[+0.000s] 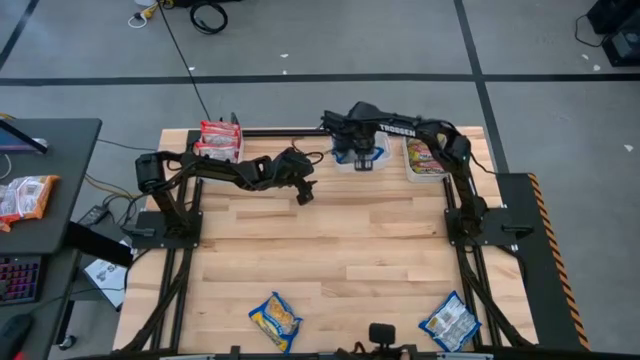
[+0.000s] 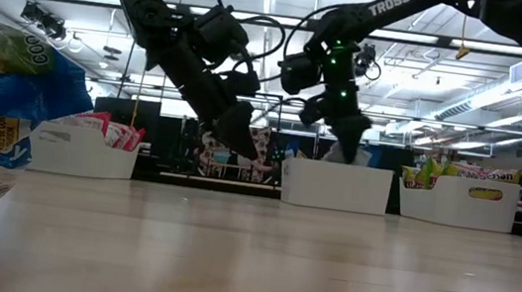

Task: Sort Maruchan noodles
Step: Put the blue noodle pack into the middle white bin

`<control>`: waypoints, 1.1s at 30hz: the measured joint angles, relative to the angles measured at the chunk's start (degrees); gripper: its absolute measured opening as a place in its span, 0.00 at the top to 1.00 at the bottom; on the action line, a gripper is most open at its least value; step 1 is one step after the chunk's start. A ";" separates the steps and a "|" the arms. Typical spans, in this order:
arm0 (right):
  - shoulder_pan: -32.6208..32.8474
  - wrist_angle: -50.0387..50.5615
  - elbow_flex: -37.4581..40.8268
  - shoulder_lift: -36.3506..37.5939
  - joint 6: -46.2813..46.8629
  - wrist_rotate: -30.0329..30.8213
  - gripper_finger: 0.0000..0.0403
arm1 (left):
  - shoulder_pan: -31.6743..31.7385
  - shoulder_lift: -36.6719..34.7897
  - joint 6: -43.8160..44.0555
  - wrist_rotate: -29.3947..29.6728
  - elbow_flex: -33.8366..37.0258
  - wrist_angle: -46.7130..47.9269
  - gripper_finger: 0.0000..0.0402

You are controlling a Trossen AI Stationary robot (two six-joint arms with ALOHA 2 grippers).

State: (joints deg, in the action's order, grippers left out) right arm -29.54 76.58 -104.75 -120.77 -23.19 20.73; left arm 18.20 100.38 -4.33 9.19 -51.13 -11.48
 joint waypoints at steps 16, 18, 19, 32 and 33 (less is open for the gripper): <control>-3.96 10.69 3.02 -0.05 21.82 3.25 0.97 | 0.00 0.00 0.07 0.15 0.00 0.66 0.40; -4.83 9.36 4.01 -0.09 25.76 5.37 0.97 | 0.00 0.00 0.53 0.15 0.00 0.99 0.40; -5.32 8.50 4.51 -0.07 27.71 6.42 0.97 | -0.01 0.00 0.60 0.15 0.00 1.15 0.40; -4.79 -15.63 6.31 -0.07 30.52 -5.34 0.97 | -0.06 -7.14 0.61 4.75 -0.07 10.58 0.40; -4.36 -17.58 6.29 -0.07 30.53 -7.61 0.97 | -0.02 -7.74 0.61 4.75 -0.09 11.20 0.40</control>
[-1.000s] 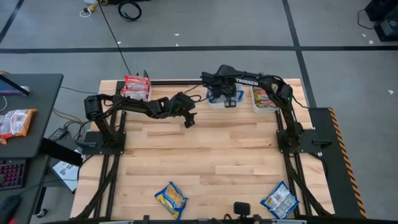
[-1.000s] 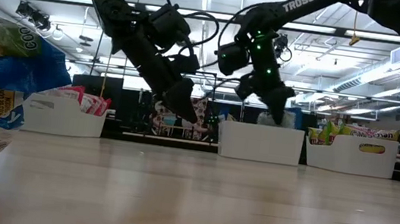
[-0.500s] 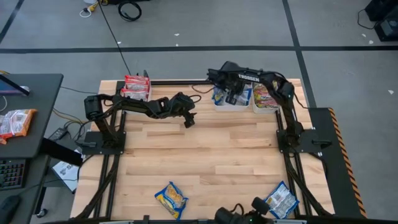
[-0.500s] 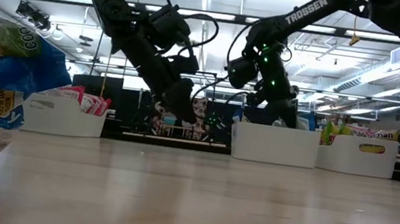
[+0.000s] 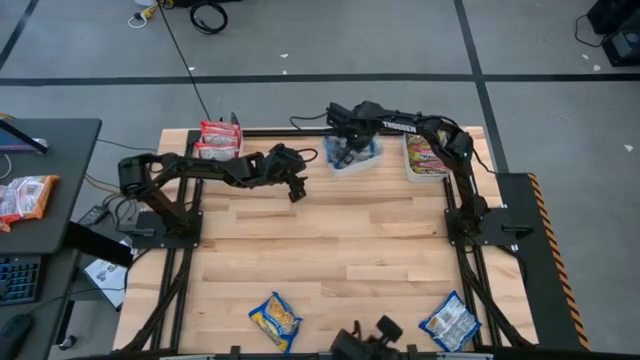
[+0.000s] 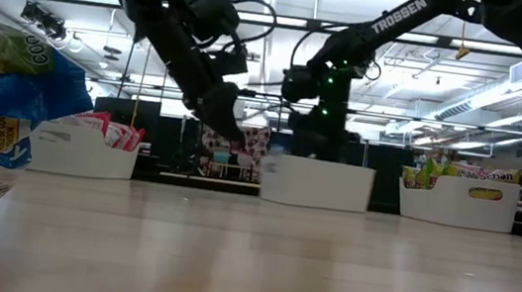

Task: Sort Maruchan noodles
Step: Put the blue noodle pack into the middle white bin

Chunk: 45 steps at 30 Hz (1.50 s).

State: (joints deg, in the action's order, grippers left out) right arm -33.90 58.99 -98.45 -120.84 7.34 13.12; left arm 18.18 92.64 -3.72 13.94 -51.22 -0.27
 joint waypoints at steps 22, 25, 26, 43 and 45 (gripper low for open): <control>3.40 -0.90 -7.53 0.00 15.65 -8.32 0.97 | -0.02 3.54 8.63 -1.18 0.11 7.87 0.40; 3.86 -1.06 -7.56 0.00 16.58 -8.32 0.97 | -0.02 7.04 8.61 -1.08 0.11 0.44 0.40; 4.01 -0.97 -7.56 0.00 16.75 -8.32 0.97 | 0.02 8.24 8.64 -1.10 0.11 -2.15 0.40; 6.68 -12.58 -7.53 0.00 21.16 -15.97 0.97 | 2.97 16.22 6.14 -1.08 0.11 -20.45 0.40; 6.99 -15.09 -7.11 0.09 22.76 -13.11 0.97 | 2.97 16.22 6.17 -1.07 0.11 -21.67 0.40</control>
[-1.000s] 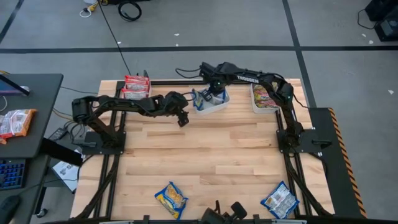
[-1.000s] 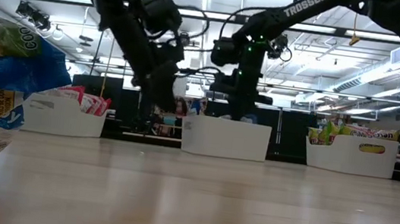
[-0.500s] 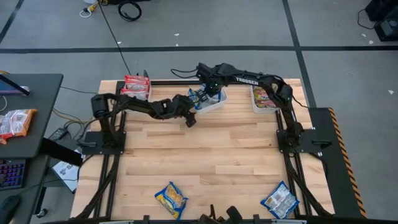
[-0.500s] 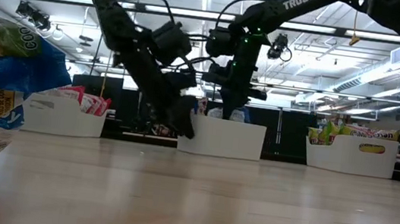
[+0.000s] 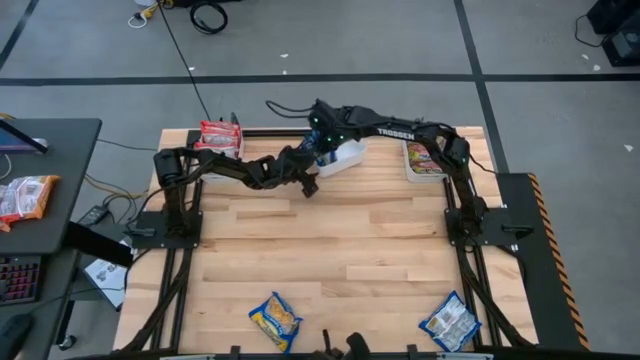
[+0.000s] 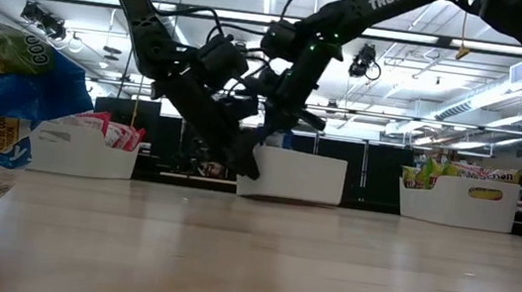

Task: Sort Maruchan noodles
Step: Put the blue noodle pack into the middle white bin

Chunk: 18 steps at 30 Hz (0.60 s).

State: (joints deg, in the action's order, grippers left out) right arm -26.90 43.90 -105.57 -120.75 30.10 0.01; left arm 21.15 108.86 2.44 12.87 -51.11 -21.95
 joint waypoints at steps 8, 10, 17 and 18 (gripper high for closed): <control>0.75 -7.54 3.79 0.16 6.15 3.70 0.97 | 0.60 0.04 -0.23 0.01 0.07 -0.75 0.40; 0.80 -7.78 4.48 0.22 6.92 5.22 0.97 | 0.90 0.04 -0.27 0.01 0.07 0.18 0.40; 0.80 -7.71 4.77 0.16 7.09 5.90 0.91 | 1.57 0.04 0.19 -0.04 0.04 1.35 0.40; 0.80 -7.72 4.81 0.12 6.70 5.55 0.89 | 1.58 0.04 0.61 -0.03 0.02 1.33 0.40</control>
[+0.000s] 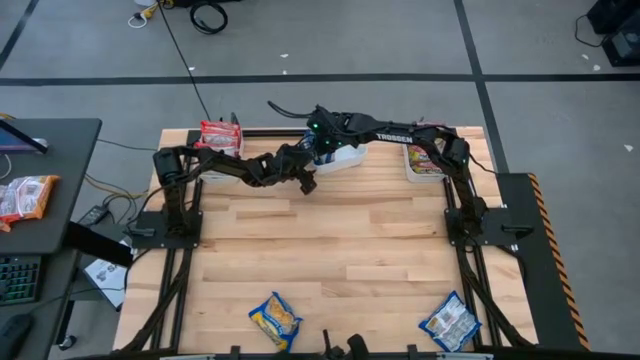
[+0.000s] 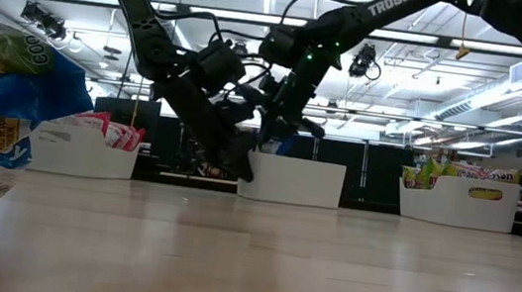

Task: Sort Maruchan noodles
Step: Put the blue noodle pack into the middle white bin

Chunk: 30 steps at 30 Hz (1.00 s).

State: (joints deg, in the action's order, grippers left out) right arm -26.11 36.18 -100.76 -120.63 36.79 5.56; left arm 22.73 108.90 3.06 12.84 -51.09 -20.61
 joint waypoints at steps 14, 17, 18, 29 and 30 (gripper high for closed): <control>-0.24 3.95 -2.21 1.30 -9.72 -1.46 0.54 | 0.61 -0.15 0.82 -0.02 -0.13 1.58 0.40; -0.50 6.13 -2.85 2.08 -13.41 -3.13 0.50 | 0.65 -0.28 0.82 -0.02 -0.13 2.35 0.40; -0.58 6.79 -2.88 2.56 -15.28 -3.73 0.49 | 0.66 -0.28 0.82 0.00 -0.13 2.45 0.40; -0.54 16.78 -3.01 6.02 -38.83 17.73 0.49 | 1.00 -0.28 0.73 0.00 -0.13 2.57 0.40; -0.58 16.76 -2.59 6.10 -41.62 20.74 0.49 | 1.00 -0.28 0.72 0.00 -0.13 2.60 0.40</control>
State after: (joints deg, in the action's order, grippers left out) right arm -26.69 52.95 -103.35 -114.53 -4.83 26.30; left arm 23.73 108.62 3.78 12.84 -51.22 -18.01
